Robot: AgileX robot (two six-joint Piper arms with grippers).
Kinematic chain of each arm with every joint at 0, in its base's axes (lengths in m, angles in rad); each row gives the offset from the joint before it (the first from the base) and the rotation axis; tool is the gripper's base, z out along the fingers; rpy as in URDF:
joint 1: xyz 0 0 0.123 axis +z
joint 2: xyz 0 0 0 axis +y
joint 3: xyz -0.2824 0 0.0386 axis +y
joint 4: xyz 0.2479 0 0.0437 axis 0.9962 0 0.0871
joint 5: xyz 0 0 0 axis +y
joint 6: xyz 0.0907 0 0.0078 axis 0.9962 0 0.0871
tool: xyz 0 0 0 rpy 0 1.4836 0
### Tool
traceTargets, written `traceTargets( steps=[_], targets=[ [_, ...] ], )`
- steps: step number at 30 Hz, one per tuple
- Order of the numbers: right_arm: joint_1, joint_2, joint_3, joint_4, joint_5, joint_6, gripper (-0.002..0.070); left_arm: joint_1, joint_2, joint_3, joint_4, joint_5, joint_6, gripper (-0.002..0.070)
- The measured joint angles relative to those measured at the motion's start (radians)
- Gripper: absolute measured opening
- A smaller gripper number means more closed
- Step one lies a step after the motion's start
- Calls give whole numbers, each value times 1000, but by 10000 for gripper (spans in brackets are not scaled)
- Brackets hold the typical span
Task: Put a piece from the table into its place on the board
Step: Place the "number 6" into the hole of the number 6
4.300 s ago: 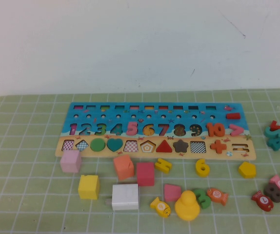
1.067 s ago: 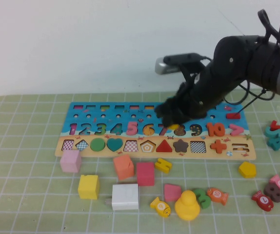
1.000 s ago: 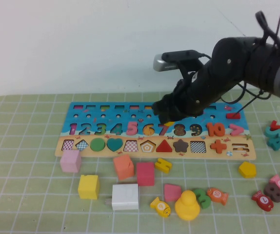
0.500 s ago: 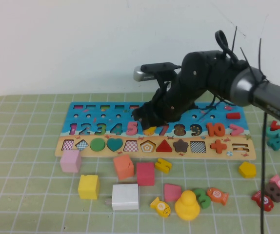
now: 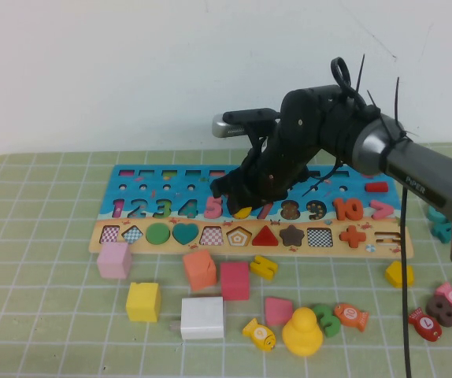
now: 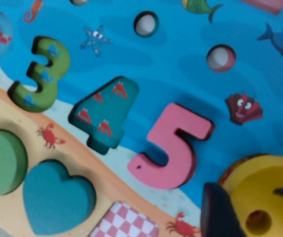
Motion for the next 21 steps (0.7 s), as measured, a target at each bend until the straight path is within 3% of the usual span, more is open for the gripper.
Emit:
traceTargets(
  steps=[21],
  targets=[
    [6,-7,-71,-39,45,6,411,0,0,0,0,0,0,-2]
  ],
)
